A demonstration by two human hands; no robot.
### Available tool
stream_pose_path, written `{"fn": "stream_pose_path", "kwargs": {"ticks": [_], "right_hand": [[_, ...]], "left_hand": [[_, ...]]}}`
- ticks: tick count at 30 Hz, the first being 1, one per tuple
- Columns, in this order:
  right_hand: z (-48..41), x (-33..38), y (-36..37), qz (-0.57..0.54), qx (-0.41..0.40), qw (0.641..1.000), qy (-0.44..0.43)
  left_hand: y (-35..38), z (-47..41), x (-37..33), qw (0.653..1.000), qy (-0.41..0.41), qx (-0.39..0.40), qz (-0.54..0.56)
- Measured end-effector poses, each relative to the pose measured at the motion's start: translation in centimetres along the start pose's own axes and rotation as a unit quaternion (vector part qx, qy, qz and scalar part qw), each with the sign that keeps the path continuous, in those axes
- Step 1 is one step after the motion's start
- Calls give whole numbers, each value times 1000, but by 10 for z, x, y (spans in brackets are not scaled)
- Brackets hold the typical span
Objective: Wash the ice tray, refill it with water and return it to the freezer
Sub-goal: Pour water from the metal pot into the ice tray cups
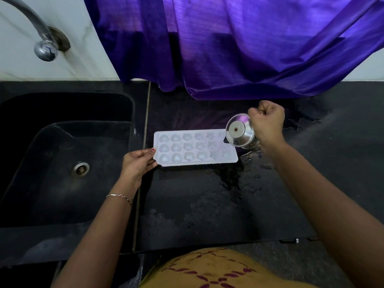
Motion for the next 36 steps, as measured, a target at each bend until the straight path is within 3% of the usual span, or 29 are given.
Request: {"fn": "stream_pose_path", "kwargs": {"ticks": [11,21,36], "right_hand": [[1,5,-1,-1,0,1000,-12],[13,14,10,-112,5,991,75],[16,14,30,-10,42,999,-18]], "left_hand": [[1,1,-2,1000,-6,-5,0],[1,3,-2,1000,0,1,4],[1,5,-4,1000,1,0,-2]]}}
Point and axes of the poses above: each hand's wrist, its own z-axis away from the middle knuckle, its own y-axis out of the palm, x = y × z, the point moved 1 cm from there along -z, towards the middle knuckle, and after that the axes turned 11 degrees about y, right-handed, at the moved point
